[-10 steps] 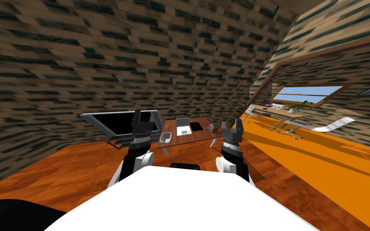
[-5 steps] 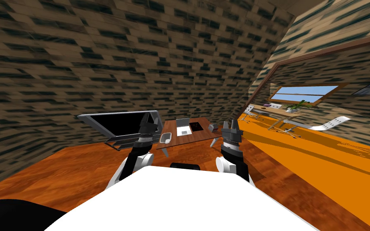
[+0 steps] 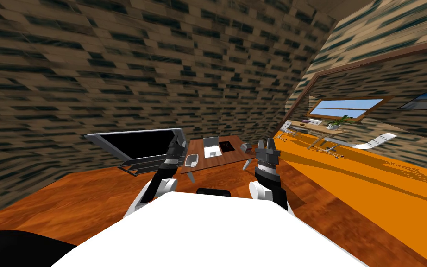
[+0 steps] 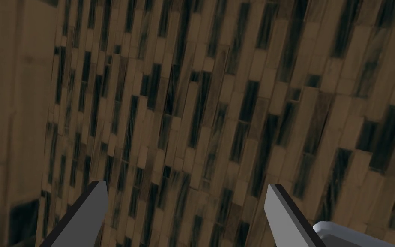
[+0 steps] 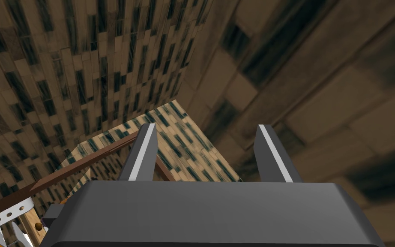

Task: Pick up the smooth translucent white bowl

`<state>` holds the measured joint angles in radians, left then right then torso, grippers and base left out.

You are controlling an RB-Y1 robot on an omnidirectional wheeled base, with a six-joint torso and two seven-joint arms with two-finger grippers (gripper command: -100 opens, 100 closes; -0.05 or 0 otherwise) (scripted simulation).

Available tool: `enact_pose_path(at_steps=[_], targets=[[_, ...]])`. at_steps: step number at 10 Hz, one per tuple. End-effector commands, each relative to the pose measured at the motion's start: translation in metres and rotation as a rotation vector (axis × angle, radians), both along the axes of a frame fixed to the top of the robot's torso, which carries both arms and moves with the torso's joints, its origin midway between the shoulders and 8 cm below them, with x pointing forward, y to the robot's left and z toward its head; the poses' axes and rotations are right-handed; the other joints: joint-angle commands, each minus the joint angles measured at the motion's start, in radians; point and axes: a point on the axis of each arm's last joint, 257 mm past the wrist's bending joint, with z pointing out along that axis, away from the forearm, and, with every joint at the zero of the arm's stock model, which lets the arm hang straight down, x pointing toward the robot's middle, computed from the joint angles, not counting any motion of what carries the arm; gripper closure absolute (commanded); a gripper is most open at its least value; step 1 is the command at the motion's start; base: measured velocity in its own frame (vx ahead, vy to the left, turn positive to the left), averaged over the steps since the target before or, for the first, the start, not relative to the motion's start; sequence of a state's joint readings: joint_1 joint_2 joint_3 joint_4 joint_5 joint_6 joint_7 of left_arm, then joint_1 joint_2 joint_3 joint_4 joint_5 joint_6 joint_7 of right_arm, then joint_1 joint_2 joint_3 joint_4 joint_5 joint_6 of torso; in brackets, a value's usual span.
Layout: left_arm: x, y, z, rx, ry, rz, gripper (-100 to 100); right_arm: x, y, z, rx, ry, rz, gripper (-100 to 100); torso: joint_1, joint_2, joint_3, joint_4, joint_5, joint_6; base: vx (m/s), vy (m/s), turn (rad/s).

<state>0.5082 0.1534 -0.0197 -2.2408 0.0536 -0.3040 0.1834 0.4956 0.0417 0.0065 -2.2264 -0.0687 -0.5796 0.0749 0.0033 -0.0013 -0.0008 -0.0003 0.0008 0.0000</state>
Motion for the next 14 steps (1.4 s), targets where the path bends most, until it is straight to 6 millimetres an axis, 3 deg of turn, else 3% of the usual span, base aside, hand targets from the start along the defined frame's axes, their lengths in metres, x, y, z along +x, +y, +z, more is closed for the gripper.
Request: enact_pose_path(at_steps=[1, 2, 3, 4, 6, 7, 9, 10, 11, 12, 13, 14], targets=[[0.011, 0.002, -0.034, -0.035, 0.097, -0.012, -100, 0.000, 0.000, 0.000, 0.000, 0.000, 0.000, 0, 0.000, 0.000, 0.000, 0.000, 0.000, 0.000, 0.018, 0.052, -0.047], [0.011, 0.002, -0.035, -0.035, 0.098, -0.012, -100, 0.000, 0.000, 0.000, 0.000, 0.000, 0.000, 0, 0.000, 0.000, 0.000, 0.000, 0.000, 0.000, 0.010, 0.042, -0.016], [0.016, 0.004, -0.056, -0.059, 0.158, -0.018, -100, 0.000, 0.000, 0.000, 0.000, 0.000, 0.000, 0, 0.000, 0.000, 0.000, 0.000, 0.000, 0.000, 0.012, 0.046, -0.030], [0.016, 0.004, -0.056, -0.059, 0.161, -0.018, -100, 0.000, 0.000, 0.000, 0.000, 0.000, 0.000, 0, 0.000, 0.000, 0.000, 0.000, 0.000, 0.000, 0.011, 0.034, -0.021], [0.023, 0.006, -0.098, -0.106, 0.275, -0.030, -100, 0.000, 0.000, 0.000, 0.000, 0.000, 0.000, 0, -0.001, 0.000, 0.000, 0.000, 0.000, 0.000, 0.017, 0.041, -0.039], [0.024, 0.006, -0.102, -0.107, 0.291, -0.028, -100, 0.000, 0.000, 0.000, 0.000, 0.000, 0.000, 0, 0.000, 0.000, 0.000, 0.000, 0.000, 0.000, 0.014, 0.042, -0.028], [0.028, 0.007, -0.146, -0.154, 0.410, -0.039, -100, 0.000, 0.000, 0.000, 0.000, 0.000, 0.000, 0, -0.001, 0.000, 0.000, 0.000, 0.000, 0.000, 0.017, 0.041, -0.051], [0.028, 0.007, -0.149, -0.154, 0.424, -0.038, -100, 0.000, 0.000, 0.000, 0.000, 0.000, 0.000, 0, 0.000, 0.000, 0.000, 0.000, 0.000, 0.000, 0.017, 0.036, -0.014], [0.028, 0.008, -0.172, -0.176, 0.487, -0.042, -100, 0.000, 0.000, 0.000, 0.000, 0.000, 0.000, 0, -0.001, 0.000, 0.000, 0.000, 0.000, 0.000, 0.021, 0.031, -0.030], [0.028, 0.008, -0.173, -0.176, 0.491, -0.041, -100, 0.000, 0.000, 0.000, 0.000, 0.000, 0.000, 0, -0.001, 0.000, 0.000, 0.000, 0.000, 0.000, 0.014, 0.021, -0.016], [0.027, 0.008, -0.196, -0.196, 0.555, -0.044, -100, 0.000, 0.000, 0.000, 0.000, 0.000, 0.000, 0, -0.002, 0.000, 0.000, 0.000, 0.000, 0.000, 0.014, 0.018, -0.032], [0.027, 0.008, -0.197, -0.197, 0.558, -0.044, -100, 0.000, 0.000, 0.000, 0.000, 0.000, 0.000, 0, -0.002, 0.000, 0.000, 0.000, 0.000, 0.000, 0.011, 0.017, -0.018]])
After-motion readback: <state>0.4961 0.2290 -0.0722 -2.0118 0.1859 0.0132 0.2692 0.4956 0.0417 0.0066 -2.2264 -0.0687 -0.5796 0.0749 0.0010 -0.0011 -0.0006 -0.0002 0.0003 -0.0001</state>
